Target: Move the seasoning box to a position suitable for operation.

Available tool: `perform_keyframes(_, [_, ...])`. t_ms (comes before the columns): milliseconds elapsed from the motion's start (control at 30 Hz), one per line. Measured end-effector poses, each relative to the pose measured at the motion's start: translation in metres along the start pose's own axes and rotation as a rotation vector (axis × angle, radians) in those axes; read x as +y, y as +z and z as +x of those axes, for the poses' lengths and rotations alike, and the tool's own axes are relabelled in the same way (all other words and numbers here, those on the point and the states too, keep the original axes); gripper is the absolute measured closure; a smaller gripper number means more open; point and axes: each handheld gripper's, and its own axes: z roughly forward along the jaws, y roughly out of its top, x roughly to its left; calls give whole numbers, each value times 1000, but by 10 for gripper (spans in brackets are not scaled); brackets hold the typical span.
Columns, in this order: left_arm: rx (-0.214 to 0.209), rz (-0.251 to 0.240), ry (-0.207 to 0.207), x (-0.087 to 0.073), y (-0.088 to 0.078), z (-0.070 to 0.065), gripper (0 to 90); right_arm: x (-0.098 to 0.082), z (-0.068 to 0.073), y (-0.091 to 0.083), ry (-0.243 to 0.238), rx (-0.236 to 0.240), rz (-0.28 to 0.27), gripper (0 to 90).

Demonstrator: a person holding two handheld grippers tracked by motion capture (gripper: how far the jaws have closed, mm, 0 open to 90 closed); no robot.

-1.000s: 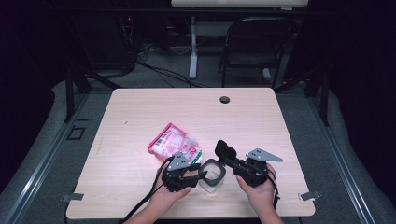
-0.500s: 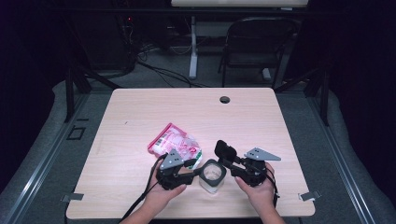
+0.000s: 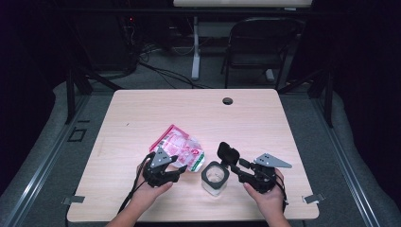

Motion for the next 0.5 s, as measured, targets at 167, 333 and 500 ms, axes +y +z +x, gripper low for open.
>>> perform_keyframes(167, [61,38,112,-4,6,-13,440,-1,-5,-1,17,2,-4,549])
perform_keyframes(333, [88,71,189,-8,13,-21,429,-2,-6,-2,22,3,-10,543])
perform_keyframes(500, [146,99,281,-11,17,-26,429,-2,-6,-4,23,4,-3,541])
